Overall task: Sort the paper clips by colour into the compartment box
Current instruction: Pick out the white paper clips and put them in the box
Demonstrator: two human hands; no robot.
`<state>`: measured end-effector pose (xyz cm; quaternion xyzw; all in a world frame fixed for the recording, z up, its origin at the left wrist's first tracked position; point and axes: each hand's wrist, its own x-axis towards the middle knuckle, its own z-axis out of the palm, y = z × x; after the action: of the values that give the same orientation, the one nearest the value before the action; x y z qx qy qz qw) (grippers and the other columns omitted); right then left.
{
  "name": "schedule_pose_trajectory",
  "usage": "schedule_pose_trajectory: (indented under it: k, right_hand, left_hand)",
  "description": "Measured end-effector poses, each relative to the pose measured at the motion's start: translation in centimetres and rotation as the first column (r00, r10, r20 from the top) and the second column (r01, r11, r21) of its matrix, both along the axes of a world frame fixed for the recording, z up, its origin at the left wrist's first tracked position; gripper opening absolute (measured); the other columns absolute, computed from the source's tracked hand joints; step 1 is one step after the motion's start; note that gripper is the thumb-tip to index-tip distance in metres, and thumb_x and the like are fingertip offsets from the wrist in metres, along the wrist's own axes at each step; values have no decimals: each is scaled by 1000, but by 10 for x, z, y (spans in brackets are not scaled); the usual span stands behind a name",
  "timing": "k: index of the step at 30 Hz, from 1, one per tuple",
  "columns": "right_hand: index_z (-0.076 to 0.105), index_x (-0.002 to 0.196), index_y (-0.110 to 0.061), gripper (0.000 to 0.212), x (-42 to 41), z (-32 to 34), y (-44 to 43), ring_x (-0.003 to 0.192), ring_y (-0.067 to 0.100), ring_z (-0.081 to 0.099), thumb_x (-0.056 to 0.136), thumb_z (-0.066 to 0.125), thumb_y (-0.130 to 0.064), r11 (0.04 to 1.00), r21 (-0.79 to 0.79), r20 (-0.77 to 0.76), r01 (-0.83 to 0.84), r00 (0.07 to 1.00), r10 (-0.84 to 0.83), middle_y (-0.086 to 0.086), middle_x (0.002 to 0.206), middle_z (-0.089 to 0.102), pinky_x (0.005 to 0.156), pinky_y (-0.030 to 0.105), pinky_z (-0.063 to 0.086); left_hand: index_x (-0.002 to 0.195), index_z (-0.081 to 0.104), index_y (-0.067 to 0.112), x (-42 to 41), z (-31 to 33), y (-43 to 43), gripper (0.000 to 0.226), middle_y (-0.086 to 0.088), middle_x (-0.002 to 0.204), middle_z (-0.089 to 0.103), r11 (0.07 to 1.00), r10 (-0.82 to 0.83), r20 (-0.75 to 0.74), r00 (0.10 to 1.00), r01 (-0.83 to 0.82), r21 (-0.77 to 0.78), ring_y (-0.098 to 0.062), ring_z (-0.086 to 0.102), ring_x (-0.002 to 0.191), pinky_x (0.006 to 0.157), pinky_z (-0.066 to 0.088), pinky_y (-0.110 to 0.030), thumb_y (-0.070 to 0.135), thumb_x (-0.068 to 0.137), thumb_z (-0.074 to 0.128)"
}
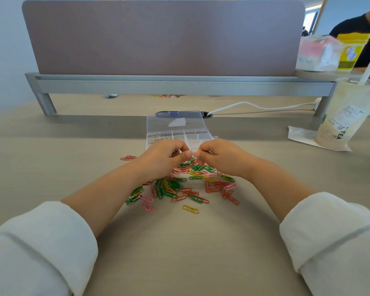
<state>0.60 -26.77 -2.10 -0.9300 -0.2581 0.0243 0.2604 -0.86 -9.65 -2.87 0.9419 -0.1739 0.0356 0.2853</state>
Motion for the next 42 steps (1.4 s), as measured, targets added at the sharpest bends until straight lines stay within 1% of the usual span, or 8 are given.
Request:
schedule_pose_trajectory:
  k: [10, 16, 20, 24, 31, 35, 40, 42]
  right_hand:
    - [68, 92, -17, 25, -5, 4, 2, 53, -2, 41, 97, 45, -25, 1000, 7, -2, -19, 1000, 19, -16, 59, 43, 52, 5, 35]
    - [65, 80, -15, 33, 1, 5, -5, 63, 14, 50, 95, 46, -37, 995, -31, -10, 93, 996, -94, -1, 67, 57, 61, 26, 40]
    - [69, 90, -10, 25, 6, 10, -19, 79, 15, 52, 87, 61, -33, 928, -310, -3, 206, 976, -218, 1, 85, 61, 67, 25, 39]
    - [70, 82, -11, 11, 6, 9, -19, 76, 13, 52, 81, 69, -22, 915, -333, -53, 227, 965, -258, -1, 84, 62, 56, 22, 38]
    - [70, 99, -14, 20, 2, 10, -11, 84, 13, 52, 87, 62, -28, 958, -211, -4, 193, 980, -198, -4, 85, 55, 71, 22, 36]
    - [72, 93, -15, 14, 1, 17, -18, 81, 12, 51, 81, 70, -21, 935, -310, -89, 172, 974, -209, -9, 80, 58, 59, 21, 37]
    - [71, 91, -15, 15, -3, 16, -14, 82, 16, 52, 79, 71, -25, 913, -389, -127, 122, 975, -184, -3, 85, 58, 66, 23, 39]
    - [69, 88, -12, 13, -3, 14, -13, 70, 19, 49, 80, 68, -22, 914, -388, -157, 115, 969, -189, 1, 80, 57, 56, 24, 38]
  left_hand:
    - [84, 63, 24, 0, -1, -2, 16, -13, 86, 64, 992, 59, 58, 997, -52, -114, -14, 48, 70, 62, 38, -24, 32, 92, 51]
    - [84, 49, 17, 2, -2, -3, 22, 6, 72, 49, 989, 134, 65, 989, -129, -79, -6, 42, 66, 57, 33, -19, 28, 98, 36]
    - [65, 37, 14, 3, -4, -2, 33, -1, 64, 38, 992, 123, 1, 992, -123, -34, -16, 35, 63, 56, 28, -28, 17, 97, 29]
    - [61, 36, 13, -1, -2, -8, 40, -3, 61, 35, 995, 100, 58, 993, -101, 14, -16, 32, 58, 56, 26, -30, 31, 97, 34]
    - [97, 51, 19, 4, -10, -6, 26, 10, 72, 44, 993, 100, -37, 994, -102, -66, -4, 41, 65, 56, 32, -18, 18, 100, 25]
    - [101, 54, 21, 7, -10, -4, 29, 8, 72, 48, 983, 106, -64, 992, -114, -143, -7, 43, 63, 55, 34, -18, 16, 100, 26]
    - [87, 60, 21, 6, -5, -3, 35, 14, 75, 51, 991, 123, 83, 989, -127, 37, -14, 50, 85, 73, 33, -26, 27, 100, 28]
    - [89, 62, 19, 7, -7, -2, 38, 8, 83, 58, 979, 108, 160, 981, -132, 153, -15, 53, 87, 73, 34, -26, 30, 100, 27]
